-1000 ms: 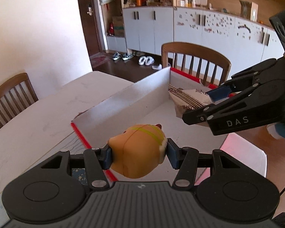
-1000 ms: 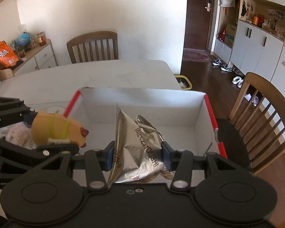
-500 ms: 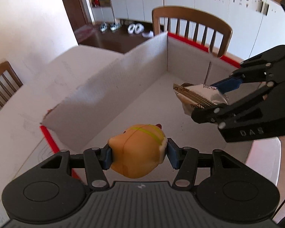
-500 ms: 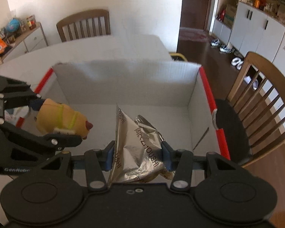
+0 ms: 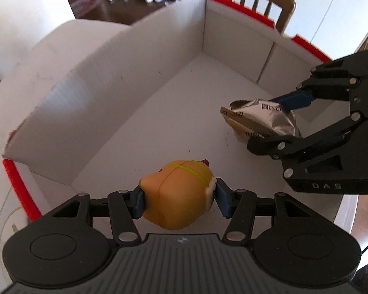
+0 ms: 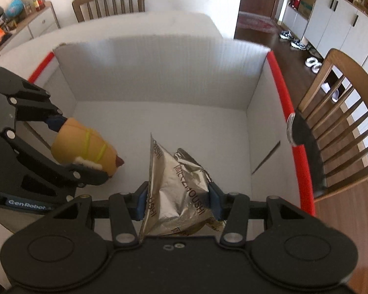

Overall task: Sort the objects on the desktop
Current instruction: 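Open both tools to drop the orange toy and foil bag into the box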

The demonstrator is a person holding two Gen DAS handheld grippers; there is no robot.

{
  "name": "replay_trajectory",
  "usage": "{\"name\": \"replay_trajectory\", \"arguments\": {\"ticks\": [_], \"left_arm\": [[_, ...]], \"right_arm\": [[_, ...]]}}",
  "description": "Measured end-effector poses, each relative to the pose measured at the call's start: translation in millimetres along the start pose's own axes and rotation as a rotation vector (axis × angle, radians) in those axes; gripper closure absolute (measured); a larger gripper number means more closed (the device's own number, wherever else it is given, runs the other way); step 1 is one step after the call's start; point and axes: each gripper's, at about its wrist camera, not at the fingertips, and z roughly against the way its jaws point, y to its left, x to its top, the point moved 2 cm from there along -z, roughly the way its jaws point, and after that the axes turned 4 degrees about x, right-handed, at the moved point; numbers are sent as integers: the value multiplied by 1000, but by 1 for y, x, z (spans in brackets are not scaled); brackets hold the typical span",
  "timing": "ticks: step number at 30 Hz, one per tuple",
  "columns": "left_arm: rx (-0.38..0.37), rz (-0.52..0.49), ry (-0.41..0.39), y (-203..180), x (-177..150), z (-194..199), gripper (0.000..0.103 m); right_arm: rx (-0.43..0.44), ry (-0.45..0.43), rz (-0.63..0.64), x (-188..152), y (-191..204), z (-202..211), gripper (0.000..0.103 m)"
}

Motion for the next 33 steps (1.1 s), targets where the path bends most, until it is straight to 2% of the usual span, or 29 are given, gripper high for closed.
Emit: {"name": "replay_trajectory", "arguments": {"ticks": [5, 10, 16, 21, 24, 26, 29, 33], "left_arm": [[-15, -22, 52, 0, 2, -4, 48], [-24, -14, 84, 3, 3, -6, 46], [-2, -25, 107, 2, 4, -5, 44], [-17, -30, 117, 3, 1, 1, 30], [-16, -31, 105, 5, 1, 10, 25], [-15, -28, 95, 7, -1, 14, 21], [-16, -13, 82, 11, -5, 21, 20], [-17, -6, 59, 15, -9, 35, 20]], "right_arm": [[0, 43, -9, -3, 0, -7, 54], [11, 50, -16, -3, 0, -6, 54], [23, 53, -15, 2, -5, -6, 53], [29, 48, -14, 5, -8, -4, 52], [35, 38, -23, 6, -10, -2, 49], [43, 32, -31, 6, -12, 1, 44], [40, 16, -32, 7, -14, 5, 38], [49, -5, -42, 8, -16, 13, 38]]}}
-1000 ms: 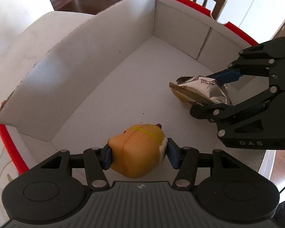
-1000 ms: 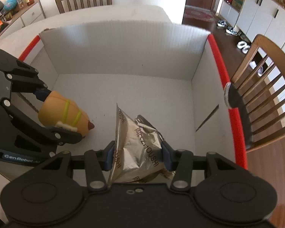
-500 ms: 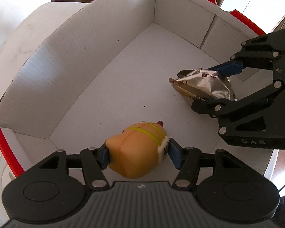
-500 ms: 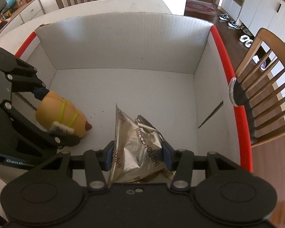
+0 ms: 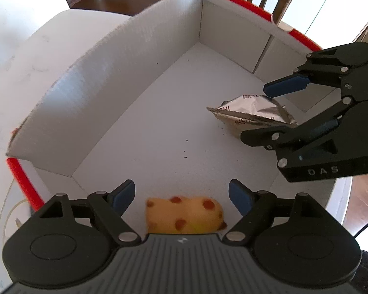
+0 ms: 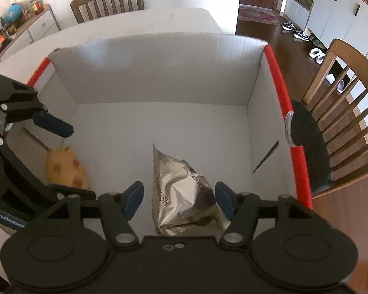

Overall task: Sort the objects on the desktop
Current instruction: 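Open both tools to drop the orange toy and foil bag into the box, then withdraw both tools from the box back toward the snack pile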

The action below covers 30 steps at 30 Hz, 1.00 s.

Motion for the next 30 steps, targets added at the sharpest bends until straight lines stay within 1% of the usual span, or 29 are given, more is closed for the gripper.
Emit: {"name": "replay_trajectory", "arguments": {"ticks": [5, 8, 9, 13, 14, 16, 17, 23, 27, 30], "left_arm": [[-10, 17, -63, 4, -6, 27, 20], [-10, 24, -89, -9, -5, 28, 20], [-11, 26, -97, -6, -2, 29, 20], [-18, 43, -132, -7, -8, 31, 20], [-17, 45, -137, -11, -3, 36, 20], [-18, 52, -153, -16, -9, 49, 20], [-14, 56, -159, -21, -9, 45, 20], [-2, 58, -227, -34, -21, 58, 20], [8, 87, -271, -35, -34, 69, 20], [19, 105, -304, -37, -47, 78, 20]], "right_arm": [[6, -31, 12, 2, 1, 17, 38], [9, -47, 20, 2, 4, 25, 37], [10, -52, 23, 3, 5, 27, 37], [19, -62, 32, 6, 9, 38, 35], [21, -63, 34, 4, 12, 41, 35], [20, -64, 37, 4, 16, 47, 35], [20, -67, 38, 3, 16, 51, 35], [22, -93, 24, -4, 20, 71, 34], [27, -112, 24, -7, 27, 83, 32], [30, -123, 28, -12, 35, 90, 29]]}}
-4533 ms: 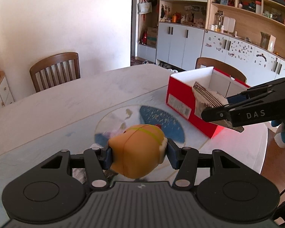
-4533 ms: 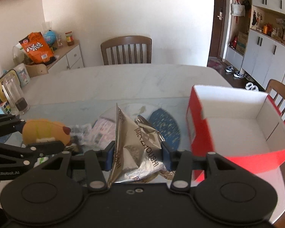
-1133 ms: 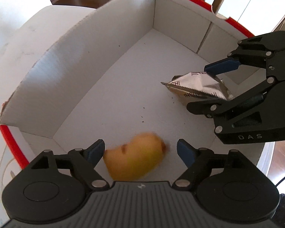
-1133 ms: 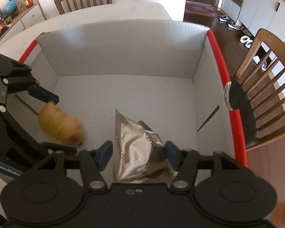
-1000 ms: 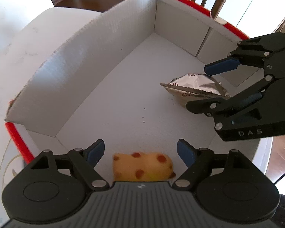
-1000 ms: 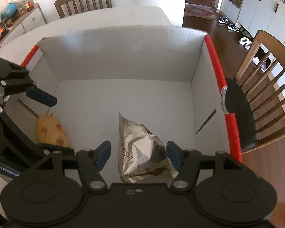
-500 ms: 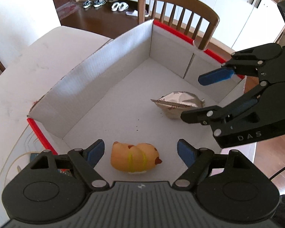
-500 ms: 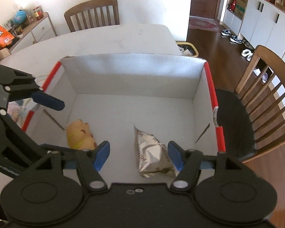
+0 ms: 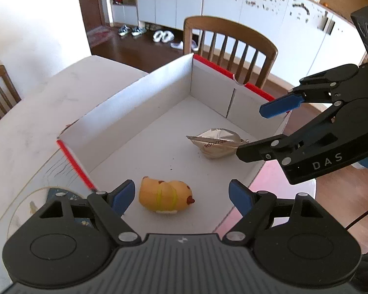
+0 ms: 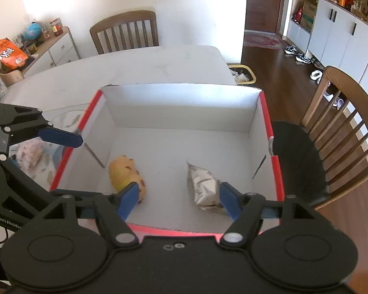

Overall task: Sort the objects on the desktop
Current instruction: 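Withdraw both tools from the box back toward the snack pile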

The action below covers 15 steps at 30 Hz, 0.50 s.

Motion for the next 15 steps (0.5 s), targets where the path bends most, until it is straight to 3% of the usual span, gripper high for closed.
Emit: {"name": "replay_trajectory", "arguments": {"ticks": [15], "left_arm": [[33, 72, -157, 25, -54, 71, 20]], "right_arm": [[-9, -105, -35, -14, 61, 33, 26]]}}
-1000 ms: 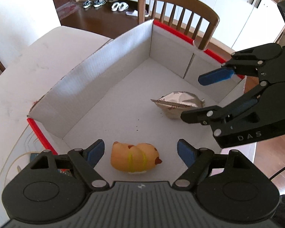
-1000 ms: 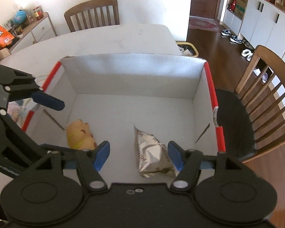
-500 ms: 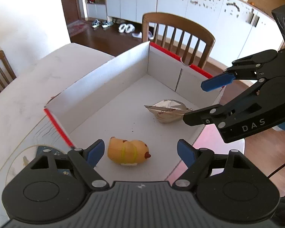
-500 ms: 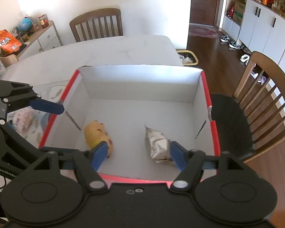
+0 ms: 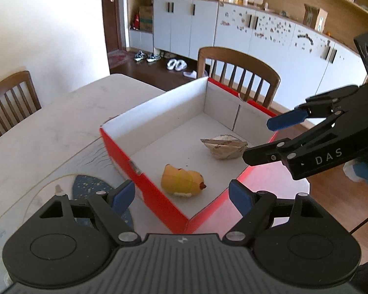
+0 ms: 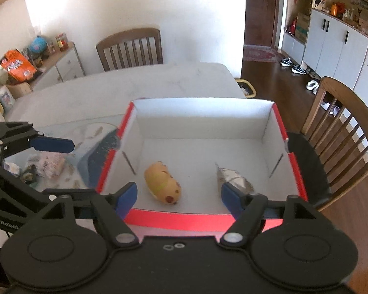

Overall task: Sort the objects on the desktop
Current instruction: 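Withdraw both tools from the box back toward the snack pile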

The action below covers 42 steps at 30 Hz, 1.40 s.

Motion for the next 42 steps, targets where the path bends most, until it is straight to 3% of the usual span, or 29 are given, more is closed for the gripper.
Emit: {"name": "replay_trajectory", "arguments": {"ticks": [9, 19, 26, 42], "left_arm": [[14, 18, -51, 24, -32, 35, 20], [45, 23, -110, 48, -67, 71, 16], [72, 44, -128, 68, -92, 89, 4], [238, 126, -147, 126, -144, 122, 0]], "right_arm": [[-5, -82, -8, -15, 45, 11, 20], [-18, -153, -3, -28, 93, 18, 5], [-25, -175, -9, -39, 125, 17, 5], [-14, -196, 28, -60, 197, -6, 5]]}}
